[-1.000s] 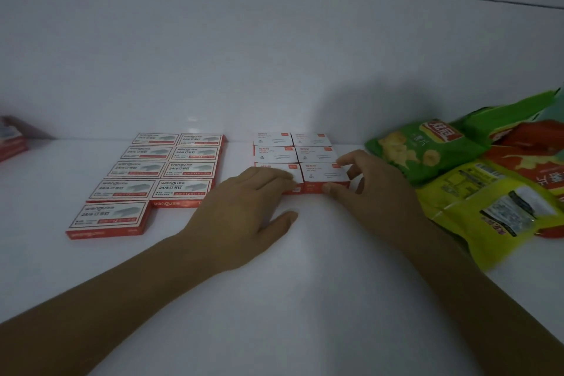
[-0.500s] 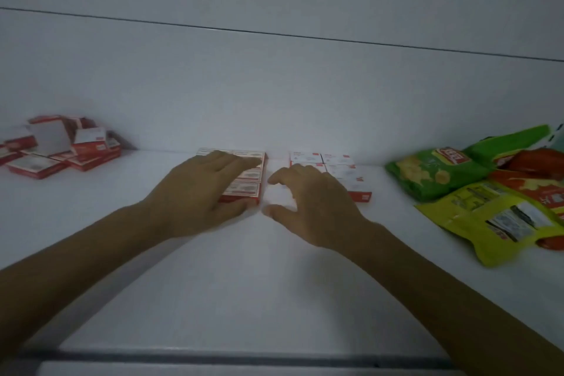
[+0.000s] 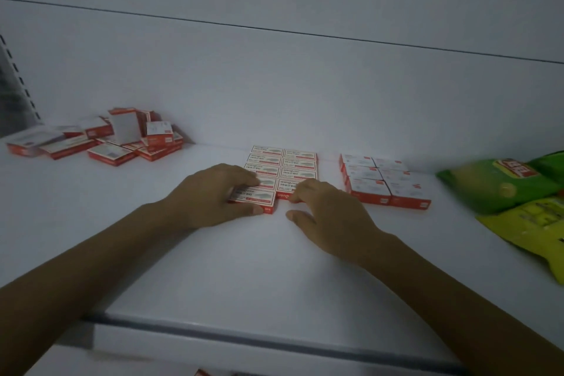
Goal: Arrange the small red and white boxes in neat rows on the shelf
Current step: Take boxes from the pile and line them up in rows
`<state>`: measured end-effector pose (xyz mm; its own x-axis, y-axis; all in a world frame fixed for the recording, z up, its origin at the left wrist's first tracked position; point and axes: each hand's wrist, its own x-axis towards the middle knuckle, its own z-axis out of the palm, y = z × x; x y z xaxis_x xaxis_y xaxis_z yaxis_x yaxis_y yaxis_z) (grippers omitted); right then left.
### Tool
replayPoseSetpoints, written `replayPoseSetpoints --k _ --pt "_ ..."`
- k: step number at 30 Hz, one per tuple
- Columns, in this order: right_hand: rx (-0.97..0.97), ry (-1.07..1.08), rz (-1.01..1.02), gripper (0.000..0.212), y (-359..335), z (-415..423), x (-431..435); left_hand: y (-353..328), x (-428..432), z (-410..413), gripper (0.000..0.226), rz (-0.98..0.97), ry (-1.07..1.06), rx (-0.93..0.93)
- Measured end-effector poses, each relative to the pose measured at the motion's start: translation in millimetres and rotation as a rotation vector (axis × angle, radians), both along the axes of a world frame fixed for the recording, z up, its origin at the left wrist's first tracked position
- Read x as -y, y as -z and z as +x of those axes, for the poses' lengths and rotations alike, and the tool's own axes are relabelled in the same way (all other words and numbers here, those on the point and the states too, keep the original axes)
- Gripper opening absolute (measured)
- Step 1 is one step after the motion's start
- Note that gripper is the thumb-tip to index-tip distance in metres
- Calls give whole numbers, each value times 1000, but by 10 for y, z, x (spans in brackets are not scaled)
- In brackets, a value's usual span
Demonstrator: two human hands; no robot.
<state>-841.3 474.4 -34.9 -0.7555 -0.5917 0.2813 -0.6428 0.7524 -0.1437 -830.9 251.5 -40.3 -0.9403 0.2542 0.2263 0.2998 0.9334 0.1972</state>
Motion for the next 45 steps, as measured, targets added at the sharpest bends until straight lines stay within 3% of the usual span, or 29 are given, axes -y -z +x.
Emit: replayPoseSetpoints --k 5,12,19,26,30,34,36,40,43,45 --pt "-65 118 11 31 -91 12 149 3 29 -8 86 -4 57 -14" --pt "-239 204 -211 21 -76 155 707 -48 168 -7 87 -56 168 -47" --pt "-118 126 -217 31 -159 231 1620 -106 1268 246 88 -68 111 -33" --pt "-89 68 -89 42 -146 150 2684 -31 2559 376 68 -31 -16 -94" --pt "-237 257 -89 48 -240 -297 3116 37 2795 310 62 136 -17 -132" --pt "-12 456 -12 57 -101 -653 3265 54 2746 284 49 208 58 -192" --pt "30 424 7 52 3 -652 3286 76 2750 261 49 177 101 -183" --pt "-92 251 19 49 50 -390 3253 94 2736 238 54 226 96 -223" --pt "-295 188 -139 48 207 -119 3300 168 2740 220 69 254 97 -255" --pt "-330 146 -276 52 269 -24 3329 192 2738 225 78 299 97 -255"
